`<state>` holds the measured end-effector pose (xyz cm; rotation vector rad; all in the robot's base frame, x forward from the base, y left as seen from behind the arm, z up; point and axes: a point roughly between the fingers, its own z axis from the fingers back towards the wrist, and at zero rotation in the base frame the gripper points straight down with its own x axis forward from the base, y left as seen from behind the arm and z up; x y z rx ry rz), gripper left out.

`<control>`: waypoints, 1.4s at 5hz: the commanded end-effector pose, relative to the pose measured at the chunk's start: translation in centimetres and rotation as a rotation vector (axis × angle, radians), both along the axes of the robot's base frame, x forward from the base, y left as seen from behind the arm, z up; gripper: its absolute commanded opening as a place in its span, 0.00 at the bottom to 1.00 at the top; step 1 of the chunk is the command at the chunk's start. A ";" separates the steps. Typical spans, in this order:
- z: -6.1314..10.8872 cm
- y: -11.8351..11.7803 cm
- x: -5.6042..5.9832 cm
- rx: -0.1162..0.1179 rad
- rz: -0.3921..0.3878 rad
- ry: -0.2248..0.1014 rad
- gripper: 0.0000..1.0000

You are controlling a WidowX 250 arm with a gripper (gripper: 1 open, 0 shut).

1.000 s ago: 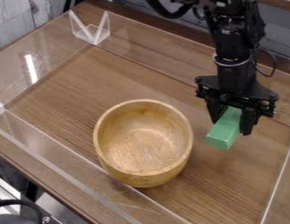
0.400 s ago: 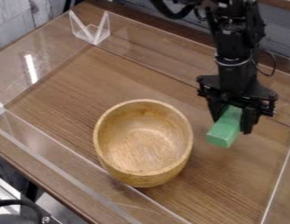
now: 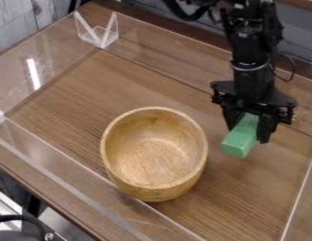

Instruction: Remove the green block from inside the brown bowl and put it on the table

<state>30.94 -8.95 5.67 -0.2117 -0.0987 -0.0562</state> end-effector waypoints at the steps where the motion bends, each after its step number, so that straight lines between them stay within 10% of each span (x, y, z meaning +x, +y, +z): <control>1: 1.2 0.2 1.1 -0.009 0.002 -0.047 0.00; 7: 1.1 0.5 2.3 -0.016 0.002 -0.020 0.00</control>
